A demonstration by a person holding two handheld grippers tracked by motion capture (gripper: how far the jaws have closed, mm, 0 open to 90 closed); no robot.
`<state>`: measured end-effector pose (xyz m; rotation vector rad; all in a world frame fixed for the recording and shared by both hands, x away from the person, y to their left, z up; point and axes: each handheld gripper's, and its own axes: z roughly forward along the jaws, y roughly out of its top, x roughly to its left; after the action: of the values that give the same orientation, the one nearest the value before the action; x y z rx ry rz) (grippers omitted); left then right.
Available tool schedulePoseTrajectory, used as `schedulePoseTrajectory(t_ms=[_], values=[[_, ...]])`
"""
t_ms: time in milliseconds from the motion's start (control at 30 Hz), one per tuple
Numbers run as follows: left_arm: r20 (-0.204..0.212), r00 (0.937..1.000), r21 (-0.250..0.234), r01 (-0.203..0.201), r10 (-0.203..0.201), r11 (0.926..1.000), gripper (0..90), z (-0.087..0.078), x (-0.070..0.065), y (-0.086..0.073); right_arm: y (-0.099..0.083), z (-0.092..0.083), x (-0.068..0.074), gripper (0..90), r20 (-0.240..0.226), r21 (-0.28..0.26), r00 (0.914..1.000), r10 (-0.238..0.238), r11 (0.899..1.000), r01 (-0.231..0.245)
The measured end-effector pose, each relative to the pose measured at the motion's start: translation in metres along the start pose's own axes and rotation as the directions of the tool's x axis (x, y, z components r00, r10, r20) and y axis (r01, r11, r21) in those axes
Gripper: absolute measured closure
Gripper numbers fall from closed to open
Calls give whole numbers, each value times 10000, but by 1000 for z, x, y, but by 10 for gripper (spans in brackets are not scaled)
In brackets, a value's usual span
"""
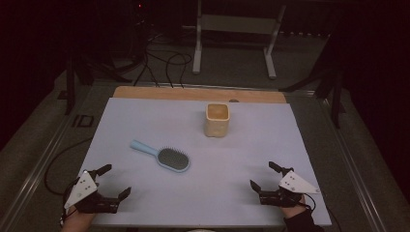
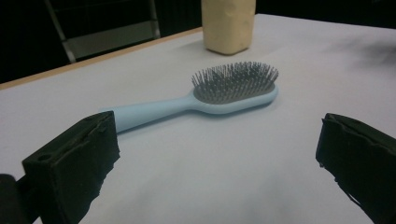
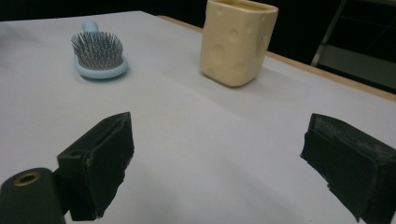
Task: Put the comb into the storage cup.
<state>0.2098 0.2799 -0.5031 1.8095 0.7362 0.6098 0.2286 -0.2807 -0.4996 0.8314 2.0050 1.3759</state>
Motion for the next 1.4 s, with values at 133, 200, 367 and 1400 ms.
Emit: schedulePoseTrajectory(t_ms=[133, 200, 367, 1400], values=[[-38, 10000, -97, 32, -33, 9999, 0, -1, 0, 1, 0, 0, 0, 87, 31, 4, 10000, -32, 10000, 32], [38, 10000, -132, 88, -88, 9999, 0, -1, 0, 2, 0, -1, 0, 87, 62, -48, 10000, -35, 10000, 35], [138, 9999, -78, -70, 72, 9999, 0, 2, 0, 4, -1, -2, 1, 87, 13, -45, 9999, -100, 9999, 100], [1104, 9912, 540, -787, 723, 9954, 0, 3, -8, 38, 0, -5, 1, 87, 134, -207, 9999, 68, 9998, -65]])
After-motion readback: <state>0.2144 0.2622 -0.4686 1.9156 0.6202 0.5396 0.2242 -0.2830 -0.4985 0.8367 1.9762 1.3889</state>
